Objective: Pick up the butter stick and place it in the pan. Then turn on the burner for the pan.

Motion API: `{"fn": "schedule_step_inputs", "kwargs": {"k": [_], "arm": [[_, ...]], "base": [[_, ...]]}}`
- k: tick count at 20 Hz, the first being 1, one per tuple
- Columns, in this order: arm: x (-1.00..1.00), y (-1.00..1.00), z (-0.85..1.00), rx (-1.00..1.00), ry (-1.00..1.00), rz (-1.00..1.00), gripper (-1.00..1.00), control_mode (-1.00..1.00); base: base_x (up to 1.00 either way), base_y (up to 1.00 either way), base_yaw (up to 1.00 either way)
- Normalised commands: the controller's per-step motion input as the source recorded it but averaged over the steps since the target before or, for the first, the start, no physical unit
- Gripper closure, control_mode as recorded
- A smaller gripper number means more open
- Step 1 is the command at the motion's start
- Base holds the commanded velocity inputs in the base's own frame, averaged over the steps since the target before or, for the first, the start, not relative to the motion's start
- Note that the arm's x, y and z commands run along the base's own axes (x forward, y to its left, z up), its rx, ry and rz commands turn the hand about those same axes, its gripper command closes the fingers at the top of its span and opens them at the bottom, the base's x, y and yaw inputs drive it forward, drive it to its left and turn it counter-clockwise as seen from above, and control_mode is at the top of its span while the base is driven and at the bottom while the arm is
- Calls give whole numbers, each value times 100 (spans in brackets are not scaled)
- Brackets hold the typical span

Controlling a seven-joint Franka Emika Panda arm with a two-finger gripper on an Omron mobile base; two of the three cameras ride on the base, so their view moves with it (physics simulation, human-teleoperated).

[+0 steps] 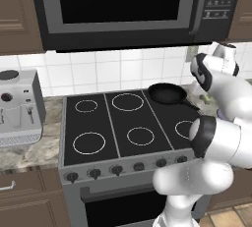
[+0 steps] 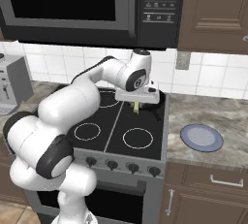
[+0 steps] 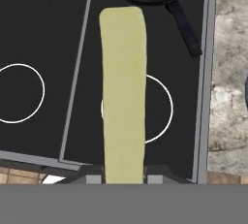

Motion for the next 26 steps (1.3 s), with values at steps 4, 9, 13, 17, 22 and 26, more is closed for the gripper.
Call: {"fn": "schedule_step_inputs", "kwargs": {"k": [4,9,13,17,22,26], "arm": [[46,5,0,0,0,0,100,-100],[30,8,0,0,0,0,100,-100],[14,2,-7,0,-1,0,100,-100],[13,12,-16,0,-1,-1,100,-100],[15,7,-26,0,-4,0,100,-100],[25,0,-28,0,-6,0,100,-100]], "base": [[0,0,0],[0,0,0],[0,0,0],[0,0,0],[0,0,0],[0,0,0]]}}
